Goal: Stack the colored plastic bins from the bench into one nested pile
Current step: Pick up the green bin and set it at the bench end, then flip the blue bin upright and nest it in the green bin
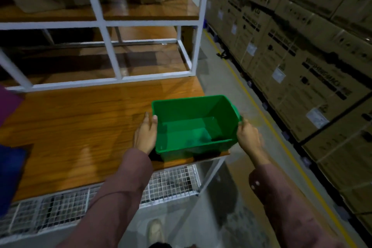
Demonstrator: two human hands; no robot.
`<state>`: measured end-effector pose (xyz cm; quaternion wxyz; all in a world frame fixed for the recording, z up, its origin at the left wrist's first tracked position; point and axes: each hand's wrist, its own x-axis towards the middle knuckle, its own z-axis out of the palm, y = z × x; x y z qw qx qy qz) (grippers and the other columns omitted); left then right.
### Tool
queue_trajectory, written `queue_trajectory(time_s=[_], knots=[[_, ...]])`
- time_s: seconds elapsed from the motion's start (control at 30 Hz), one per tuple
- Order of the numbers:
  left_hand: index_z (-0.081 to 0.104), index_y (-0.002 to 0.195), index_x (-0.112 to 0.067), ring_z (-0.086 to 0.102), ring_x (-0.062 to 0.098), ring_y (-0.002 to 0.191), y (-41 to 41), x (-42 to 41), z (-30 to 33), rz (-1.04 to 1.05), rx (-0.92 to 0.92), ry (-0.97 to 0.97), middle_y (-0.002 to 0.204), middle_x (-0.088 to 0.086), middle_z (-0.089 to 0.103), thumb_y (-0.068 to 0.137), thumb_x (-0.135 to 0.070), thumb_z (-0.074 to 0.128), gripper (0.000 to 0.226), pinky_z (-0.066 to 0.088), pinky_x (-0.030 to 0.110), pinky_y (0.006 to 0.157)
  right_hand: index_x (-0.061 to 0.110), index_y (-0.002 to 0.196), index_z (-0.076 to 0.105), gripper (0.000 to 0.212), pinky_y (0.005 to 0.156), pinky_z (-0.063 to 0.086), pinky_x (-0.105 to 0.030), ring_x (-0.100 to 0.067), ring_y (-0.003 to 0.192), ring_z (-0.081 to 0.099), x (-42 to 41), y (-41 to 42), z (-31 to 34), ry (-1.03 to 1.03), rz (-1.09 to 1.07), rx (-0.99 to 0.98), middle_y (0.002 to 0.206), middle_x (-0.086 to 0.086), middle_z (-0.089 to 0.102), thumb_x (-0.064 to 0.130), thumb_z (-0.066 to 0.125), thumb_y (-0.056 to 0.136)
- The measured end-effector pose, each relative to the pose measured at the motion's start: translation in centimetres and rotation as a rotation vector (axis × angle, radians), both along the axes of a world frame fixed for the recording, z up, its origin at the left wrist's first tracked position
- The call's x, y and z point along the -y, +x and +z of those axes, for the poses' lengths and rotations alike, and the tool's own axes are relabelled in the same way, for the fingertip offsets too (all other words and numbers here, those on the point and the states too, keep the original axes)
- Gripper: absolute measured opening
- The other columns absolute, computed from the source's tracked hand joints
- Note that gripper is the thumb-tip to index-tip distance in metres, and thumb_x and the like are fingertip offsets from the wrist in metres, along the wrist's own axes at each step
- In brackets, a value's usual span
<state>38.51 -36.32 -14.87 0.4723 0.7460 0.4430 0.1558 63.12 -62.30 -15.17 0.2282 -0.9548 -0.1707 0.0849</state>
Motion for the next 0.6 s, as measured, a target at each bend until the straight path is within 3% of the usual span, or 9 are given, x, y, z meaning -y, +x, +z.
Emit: queue_trajectory(time_s=[0.07,0.13,0.2,0.3,0.4,0.47,0.6], knots=[[0.034,0.164,-0.028,0.039,0.034,0.155,-2.6,-0.5,1.3,0.04,0.023,0.03,0.168,0.006,0.042,0.104,-0.067,0.033,0.072,0.034,0.05,0.124,0.014,0.166,0.024,0.066,0.102,0.049,-0.055,-0.047,0.119,0.062,-0.7,-1.4,1.0,-0.122,-0.039,0.176,0.133,-0.027,0.067,0.047,0.035,0.11],[0.051,0.154,-0.028,0.05,0.028,0.146,-6.2,-1.8,2.5,0.032,0.012,0.116,0.159,0.003,0.053,0.105,-0.057,0.044,0.057,0.043,0.047,0.117,0.001,0.16,0.036,0.065,0.103,0.042,-0.058,-0.054,0.124,0.053,-2.4,-4.3,2.2,-0.093,-0.081,0.348,0.138,-0.033,0.061,0.039,0.048,0.108],[0.06,0.143,-0.029,0.058,0.022,0.135,-10.6,-3.8,3.5,0.058,0.017,0.193,0.148,-0.001,0.06,0.106,-0.046,0.051,0.042,0.051,0.045,0.108,-0.006,0.147,0.052,0.057,0.094,0.045,-0.057,-0.054,0.112,0.056,-5.5,-8.8,2.8,0.048,-0.001,0.485,0.129,-0.035,0.065,0.033,0.049,0.105],[0.066,0.132,-0.027,0.062,0.016,0.122,-19.2,-8.7,5.4,0.198,0.052,0.315,0.136,-0.002,0.065,0.106,-0.033,0.052,0.03,0.053,0.036,0.099,-0.003,0.124,0.066,0.043,0.084,0.045,-0.051,-0.047,0.094,0.061,-13.4,-19.4,2.0,0.24,0.32,0.572,0.11,-0.027,0.07,0.03,0.048,0.101],[0.071,0.12,-0.028,0.065,0.017,0.112,-27.8,-14.7,6.7,0.296,0.067,0.458,0.124,-0.002,0.069,0.103,-0.028,0.051,0.026,0.054,0.039,0.091,0.011,0.117,0.07,0.032,0.091,0.049,-0.047,-0.039,0.102,0.063,-22.0,-30.6,1.2,0.296,0.57,0.273,0.107,-0.014,0.072,0.031,0.051,0.1],[0.072,0.118,-0.026,0.063,0.025,0.111,-33.8,-19.1,7.0,0.353,0.049,0.581,0.119,0.002,0.071,0.1,-0.024,0.052,0.027,0.051,0.041,0.094,0.018,0.119,0.07,0.03,0.094,0.055,-0.046,-0.031,0.109,0.066,-27.5,-37.0,1.0,0.311,0.638,0.027,0.111,-0.007,0.074,0.035,0.053,0.102],[0.072,0.119,-0.01,0.062,0.044,0.11,-46.2,-27.3,7.1,0.545,-0.076,0.731,0.115,0.019,0.072,0.095,-0.012,0.056,0.029,0.042,0.046,0.099,0.023,0.112,0.067,0.022,0.079,0.057,-0.042,-0.023,0.087,0.07,-37.0,-47.4,1.9,0.301,0.633,-0.349,0.092,0.0,0.071,0.039,0.054,0.107]])
